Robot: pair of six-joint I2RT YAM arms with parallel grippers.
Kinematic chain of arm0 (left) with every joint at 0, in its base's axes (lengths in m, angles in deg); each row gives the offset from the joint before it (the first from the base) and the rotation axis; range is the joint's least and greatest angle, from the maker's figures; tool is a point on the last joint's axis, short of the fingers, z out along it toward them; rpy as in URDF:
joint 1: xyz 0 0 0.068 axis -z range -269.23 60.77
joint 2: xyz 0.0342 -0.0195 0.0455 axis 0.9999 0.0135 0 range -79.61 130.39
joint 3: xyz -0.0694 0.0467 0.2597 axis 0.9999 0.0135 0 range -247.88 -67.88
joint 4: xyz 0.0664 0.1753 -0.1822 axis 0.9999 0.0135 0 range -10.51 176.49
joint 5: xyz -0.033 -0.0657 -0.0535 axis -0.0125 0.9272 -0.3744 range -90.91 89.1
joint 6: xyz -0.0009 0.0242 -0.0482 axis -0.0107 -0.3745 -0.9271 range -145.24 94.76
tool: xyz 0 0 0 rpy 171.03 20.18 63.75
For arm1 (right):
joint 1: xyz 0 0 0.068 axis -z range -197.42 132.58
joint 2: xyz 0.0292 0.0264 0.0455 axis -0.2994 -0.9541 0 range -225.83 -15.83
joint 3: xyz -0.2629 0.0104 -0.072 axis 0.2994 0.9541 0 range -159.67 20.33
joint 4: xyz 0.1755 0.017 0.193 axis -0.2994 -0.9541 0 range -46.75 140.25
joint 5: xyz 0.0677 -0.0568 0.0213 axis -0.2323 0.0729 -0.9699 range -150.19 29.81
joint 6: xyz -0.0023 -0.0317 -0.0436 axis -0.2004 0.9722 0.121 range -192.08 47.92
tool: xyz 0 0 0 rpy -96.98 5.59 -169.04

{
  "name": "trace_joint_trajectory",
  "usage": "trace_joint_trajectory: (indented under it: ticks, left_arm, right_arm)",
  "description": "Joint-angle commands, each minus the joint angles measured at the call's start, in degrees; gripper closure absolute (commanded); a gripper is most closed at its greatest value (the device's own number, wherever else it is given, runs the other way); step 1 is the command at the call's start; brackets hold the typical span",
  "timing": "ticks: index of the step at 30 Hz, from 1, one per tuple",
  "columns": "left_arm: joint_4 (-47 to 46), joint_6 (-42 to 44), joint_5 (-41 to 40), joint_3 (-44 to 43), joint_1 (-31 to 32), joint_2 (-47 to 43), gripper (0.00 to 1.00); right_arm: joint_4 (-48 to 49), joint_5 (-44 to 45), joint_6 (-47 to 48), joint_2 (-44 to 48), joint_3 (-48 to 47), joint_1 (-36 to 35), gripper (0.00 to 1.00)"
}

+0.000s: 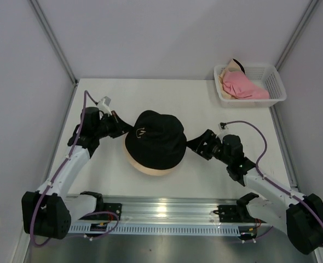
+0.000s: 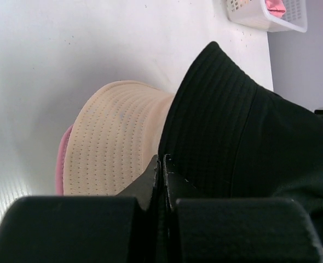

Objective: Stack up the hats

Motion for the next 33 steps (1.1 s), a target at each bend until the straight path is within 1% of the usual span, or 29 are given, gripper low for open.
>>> trace_joint_trajectory:
  ticks: [1,8,12,16,24,28,33]
  left_arm:
    - [-0.6,-0.8,-2.7,2.3,0.0,-4.3,0.99]
    - [-0.7,-1.6,-4.3,7.1,0.1,-8.0,0.99]
    - [-2.8,-3.4,-5.4,11.4,0.1,-10.9,0.99]
    - [-4.6,-4.1,-5.8,14.2,0.2,-14.2,0.99]
    - [-4.5,-4.3,-6.4,15.0,0.2,-16.7,0.99]
    - [-5.2,-4.7,-6.4,16.0,0.4,-16.9,0.99]
    - [-5.1,-4.8,-7.1,16.9,0.9,-17.1,0.99]
  right_arm:
    - [8.8,1.3,-0.4,0.6,0.5,-0.4,0.29]
    - [12.9,2.0,-0.8,-5.5,0.4,-1.0,0.32]
    - [14.6,3.4,-0.5,-8.4,0.5,-1.7,0.33]
    - [17.9,3.5,-1.6,-10.9,0.3,-1.7,0.35]
    - [24.8,2.3,-4.7,-14.6,0.5,-2.1,0.37]
    - [33.0,1.9,-6.5,-16.1,2.1,-2.1,0.37]
    - [34.1,2.8,-8.7,-18.0,2.4,-2.4,0.36]
